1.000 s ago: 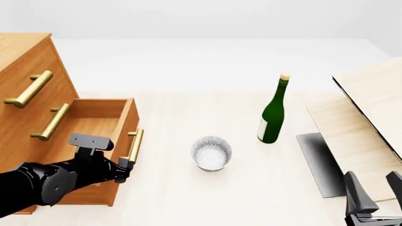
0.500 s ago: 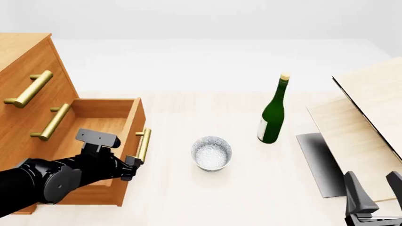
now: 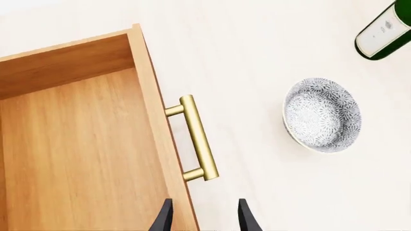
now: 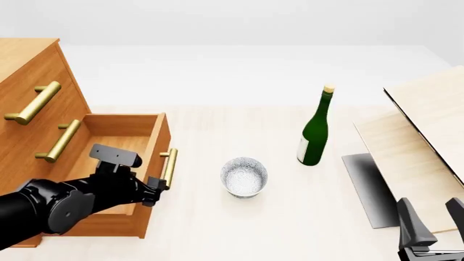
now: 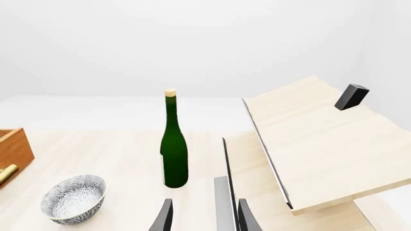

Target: Put the bowl in the bottom drawer of the cabinet and close it.

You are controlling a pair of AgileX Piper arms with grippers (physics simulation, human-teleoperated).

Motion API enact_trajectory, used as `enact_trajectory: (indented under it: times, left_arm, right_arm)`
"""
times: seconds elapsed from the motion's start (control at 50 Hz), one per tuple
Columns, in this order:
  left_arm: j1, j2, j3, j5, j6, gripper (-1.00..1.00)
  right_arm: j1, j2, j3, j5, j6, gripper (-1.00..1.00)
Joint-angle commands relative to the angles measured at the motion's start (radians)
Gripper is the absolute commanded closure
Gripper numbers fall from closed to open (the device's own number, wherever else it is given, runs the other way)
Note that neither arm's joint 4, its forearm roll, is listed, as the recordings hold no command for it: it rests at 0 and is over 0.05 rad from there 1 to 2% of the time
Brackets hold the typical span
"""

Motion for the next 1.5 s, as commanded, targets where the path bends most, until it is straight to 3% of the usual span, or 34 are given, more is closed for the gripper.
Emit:
enact_trajectory:
  times: [0.02,0.2,0.26,0.52,1.04,1.2,1.5]
  left_arm:
    - [-0.061,-0.021,-0.020,-0.005,0.016,-1.00]
    - [-0.053,-0.044,-0.015,-0.003,0.023,-1.00]
    - [-0.021,-0.110,0.000,0.005,0.066,-1.00]
    - [0.014,-0.232,0.018,0.060,0.110,-1.00]
    - [0.007,-0.424,-0.019,0.191,0.153,-1.00]
    - [-0.040,-0.445,-0.100,0.244,0.066,-1.00]
    - [-0.123,-0.411,-0.227,0.284,0.010,-1.00]
  right_arm:
    - [0.001,0.000,-0.002,0.003,0.002,-1.00]
    - [0.001,0.000,-0.002,0.003,0.002,-1.00]
    - [0.001,0.000,-0.002,0.003,0.002,-1.00]
    - [0.001,0.000,-0.002,0.003,0.002,-1.00]
    - [0.000,0.000,-0.002,0.003,0.002,-1.00]
    - [0.001,0.000,-0.002,0.003,0.002,-1.00]
    - [0.001,0.000,-0.002,0.003,0.002,-1.00]
